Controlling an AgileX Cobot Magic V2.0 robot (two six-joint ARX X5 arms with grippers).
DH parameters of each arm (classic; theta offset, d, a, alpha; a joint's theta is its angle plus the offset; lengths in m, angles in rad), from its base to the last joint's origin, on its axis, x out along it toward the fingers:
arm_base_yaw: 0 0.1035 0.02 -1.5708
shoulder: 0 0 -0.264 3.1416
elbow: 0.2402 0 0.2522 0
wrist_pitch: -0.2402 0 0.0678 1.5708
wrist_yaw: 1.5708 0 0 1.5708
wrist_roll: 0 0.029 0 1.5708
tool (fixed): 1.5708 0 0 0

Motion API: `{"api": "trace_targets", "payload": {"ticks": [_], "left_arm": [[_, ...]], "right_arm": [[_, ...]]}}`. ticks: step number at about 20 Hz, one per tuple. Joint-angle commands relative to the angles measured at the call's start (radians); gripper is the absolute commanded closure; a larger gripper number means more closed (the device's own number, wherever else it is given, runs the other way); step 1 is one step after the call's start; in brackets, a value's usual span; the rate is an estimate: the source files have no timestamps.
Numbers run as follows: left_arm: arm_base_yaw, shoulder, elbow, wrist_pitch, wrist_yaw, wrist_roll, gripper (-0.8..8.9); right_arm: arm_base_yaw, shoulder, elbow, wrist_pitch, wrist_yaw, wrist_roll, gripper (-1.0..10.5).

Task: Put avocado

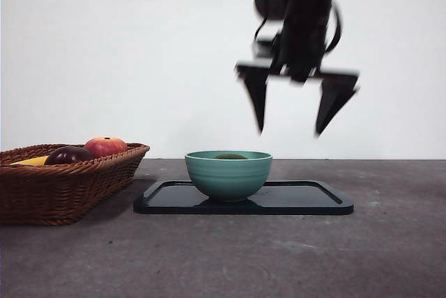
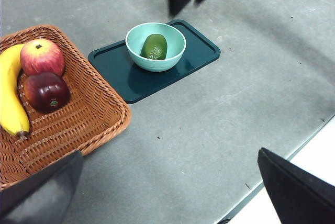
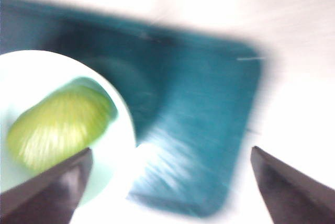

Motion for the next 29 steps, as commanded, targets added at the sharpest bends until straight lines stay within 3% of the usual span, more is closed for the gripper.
{"api": "trace_targets", "payload": {"ticks": [1, 3, 4, 9, 15, 20, 22, 29], "left_arm": [[-0.011, 0.001, 0.01, 0.012, -0.006, 0.002, 2.52], [-0.011, 0.001, 0.01, 0.012, -0.006, 0.002, 2.52], [-0.011, 0.001, 0.01, 0.012, -0.006, 0.002, 2.52], [-0.011, 0.001, 0.01, 0.012, -0.006, 0.002, 2.52], [-0.011, 0.001, 0.01, 0.012, -0.006, 0.002, 2.52], [-0.011, 0.001, 0.01, 0.012, -0.006, 0.002, 2.52], [-0.011, 0.001, 0.01, 0.012, -0.006, 0.002, 2.52], [-0.011, 0.001, 0.01, 0.012, -0.006, 0.002, 2.52]], "right_arm": [[0.022, -0.082, 0.03, -0.073, 0.043, -0.039, 4.5], [0.044, -0.197, 0.017, -0.159, 0.155, -0.047, 4.3], [0.052, -0.265, -0.005, -0.18, 0.169, -0.047, 4.3], [0.096, -0.542, -0.159, -0.209, 0.169, -0.047, 4.3], [0.241, -0.922, -0.535, -0.115, 0.161, -0.046, 4.3], [0.37, -1.174, -0.784, -0.048, 0.148, 0.019, 4.3], [0.402, -1.256, -0.859, -0.029, 0.149, 0.059, 4.3], [0.432, -1.458, -0.975, -0.022, 0.15, 0.083, 4.3]]}}
